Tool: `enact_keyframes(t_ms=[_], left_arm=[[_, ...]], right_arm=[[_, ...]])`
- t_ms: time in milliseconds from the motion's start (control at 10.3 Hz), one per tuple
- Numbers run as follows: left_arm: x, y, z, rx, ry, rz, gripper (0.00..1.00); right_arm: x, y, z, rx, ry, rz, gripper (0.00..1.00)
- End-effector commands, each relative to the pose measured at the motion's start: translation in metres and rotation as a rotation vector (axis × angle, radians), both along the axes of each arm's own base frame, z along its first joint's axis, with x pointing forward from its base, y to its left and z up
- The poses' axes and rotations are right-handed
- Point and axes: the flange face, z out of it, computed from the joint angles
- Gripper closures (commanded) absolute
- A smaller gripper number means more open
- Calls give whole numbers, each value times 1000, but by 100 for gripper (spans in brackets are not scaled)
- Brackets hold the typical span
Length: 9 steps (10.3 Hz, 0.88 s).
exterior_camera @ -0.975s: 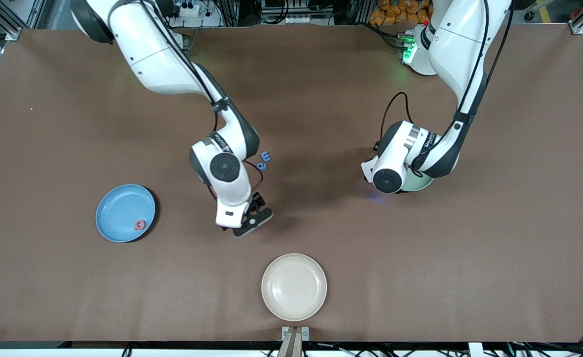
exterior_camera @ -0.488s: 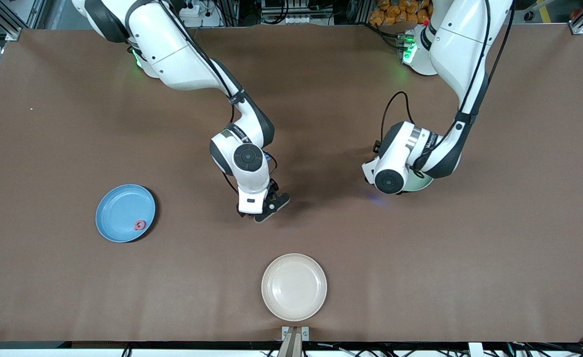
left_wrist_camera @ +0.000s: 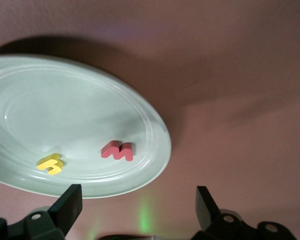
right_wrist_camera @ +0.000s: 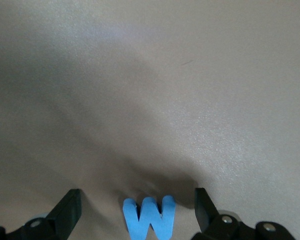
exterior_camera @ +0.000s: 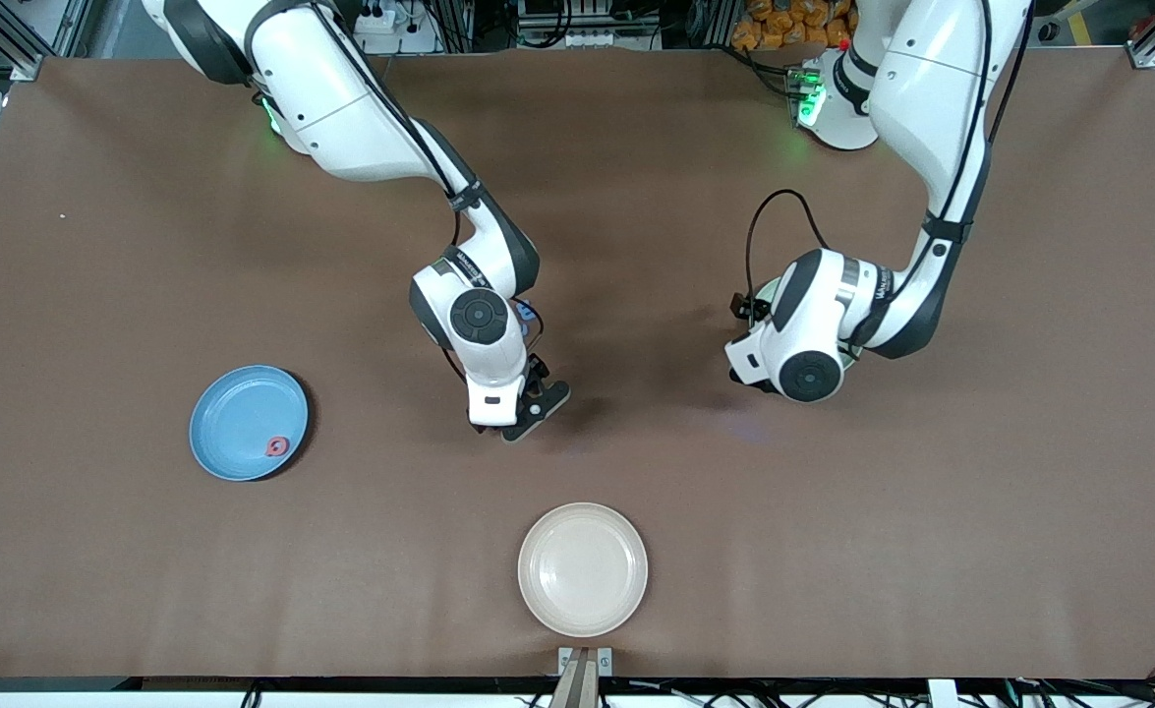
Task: Sort uppercase to blue plate, lowercase to green plate
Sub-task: 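Grasp the blue W with the right gripper while the left gripper withdraws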
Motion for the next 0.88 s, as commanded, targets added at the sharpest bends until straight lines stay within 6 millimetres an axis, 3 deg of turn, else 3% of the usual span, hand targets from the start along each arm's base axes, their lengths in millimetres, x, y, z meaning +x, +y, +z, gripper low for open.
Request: enact_keyframes(t_ms=[0, 293, 585, 683, 780], left_arm=[[9, -6, 18, -21, -24, 79, 0], [20, -21, 34, -32, -35, 245, 0], [25, -31, 33, -2, -23, 381, 0], [24, -34, 34, -4, -24, 378, 0], [24, -35, 34, -2, -24, 379, 0]], right_arm=[[-5, -14, 6, 6, 18, 6, 0], [-5, -18, 12, 4, 21, 4, 0], [-4, -19, 13, 8, 16, 3, 0], [-5, -18, 13, 10, 14, 3, 64], [-4, -19, 13, 10, 13, 2, 100]])
